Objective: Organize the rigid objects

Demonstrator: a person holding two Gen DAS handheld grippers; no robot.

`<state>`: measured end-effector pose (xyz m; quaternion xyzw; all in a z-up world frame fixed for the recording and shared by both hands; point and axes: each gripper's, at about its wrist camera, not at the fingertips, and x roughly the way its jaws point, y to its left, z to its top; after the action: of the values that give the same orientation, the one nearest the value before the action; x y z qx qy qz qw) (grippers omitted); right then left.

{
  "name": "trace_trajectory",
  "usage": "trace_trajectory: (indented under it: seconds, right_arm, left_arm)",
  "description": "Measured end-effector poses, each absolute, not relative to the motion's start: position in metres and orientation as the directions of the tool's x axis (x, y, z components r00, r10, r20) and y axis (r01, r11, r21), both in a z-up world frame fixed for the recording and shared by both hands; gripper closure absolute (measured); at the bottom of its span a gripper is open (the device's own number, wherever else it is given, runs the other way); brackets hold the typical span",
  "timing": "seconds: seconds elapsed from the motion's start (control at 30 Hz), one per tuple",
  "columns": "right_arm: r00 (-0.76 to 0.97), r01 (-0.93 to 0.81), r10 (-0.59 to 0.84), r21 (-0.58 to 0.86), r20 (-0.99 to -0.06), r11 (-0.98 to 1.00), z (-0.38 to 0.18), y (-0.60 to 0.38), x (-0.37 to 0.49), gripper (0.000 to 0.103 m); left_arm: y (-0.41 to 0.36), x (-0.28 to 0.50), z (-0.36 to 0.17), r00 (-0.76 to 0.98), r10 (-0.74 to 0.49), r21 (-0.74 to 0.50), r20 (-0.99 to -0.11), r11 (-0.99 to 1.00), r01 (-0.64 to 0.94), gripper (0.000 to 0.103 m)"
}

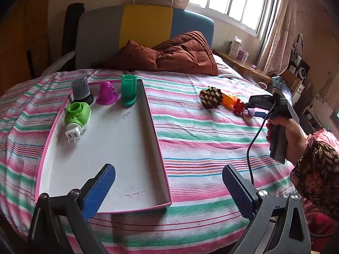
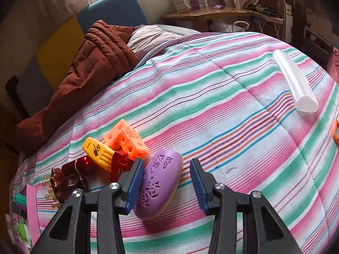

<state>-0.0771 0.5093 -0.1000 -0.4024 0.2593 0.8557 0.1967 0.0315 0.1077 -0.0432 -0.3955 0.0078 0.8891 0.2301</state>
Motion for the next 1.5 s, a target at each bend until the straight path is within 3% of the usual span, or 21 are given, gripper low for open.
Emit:
trace_trajectory:
  seconds: [0.2,0.67,1.03,1.1,1.2,1.4,1.5]
  right_arm:
    - [-0.586,-0.405,0.172,0.102,-0.792,-0.909,-0.107,0.477,-0.07,0.06]
    - [-0.635,-0.38,0.168,0.116,-0.754,-0.918,-0.109,0.474,-0.031,0.061]
    - [-0.649,-0.383,0.194,0.095,-0.736,-0.919,-0.112,0.471,-0.03,0.061]
    - [-0.655,-0.382,0.189,0.105,-0.732,-0.918,-0.112,0.472,-0.028,0.061]
    - [-0.661,-0.381,0.182,0.116,-0.728,-0.917,-0.112,0.473,-0.028,0.061]
    - [-0.669,-0.38,0.174,0.132,-0.723,-0.915,-0.113,0.474,-0.027,0.061]
    - [-0.669,-0.38,0.173,0.133,-0.723,-0.915,-0.113,0.474,-0.027,0.061]
  left_arm:
    - [0.119,0.028,-0.04,-0.566,0.41,-0.172,-0.715,-0.888,-0.427,0.001]
    - [0.236,-0.045,-0.021,-0.536,0.411,-0.107,-0.738,-0.855,-0.508,0.001]
    - [0.362,-0.128,-0.054,-0.542,0.221,0.106,-0.811,-0.855,-0.507,0.002]
    - [0.373,-0.138,-0.066,-0.529,0.194,0.133,-0.826,-0.845,-0.518,0.022]
    - [0.37,-0.153,-0.081,-0.455,0.209,0.055,-0.865,-0.863,-0.502,0.052]
    - [0.313,-0.166,-0.075,-0.372,0.414,-0.269,-0.831,-0.884,-0.383,0.067]
    - [0.279,-0.17,-0.08,-0.343,0.464,-0.389,-0.817,-0.881,-0.268,0.066]
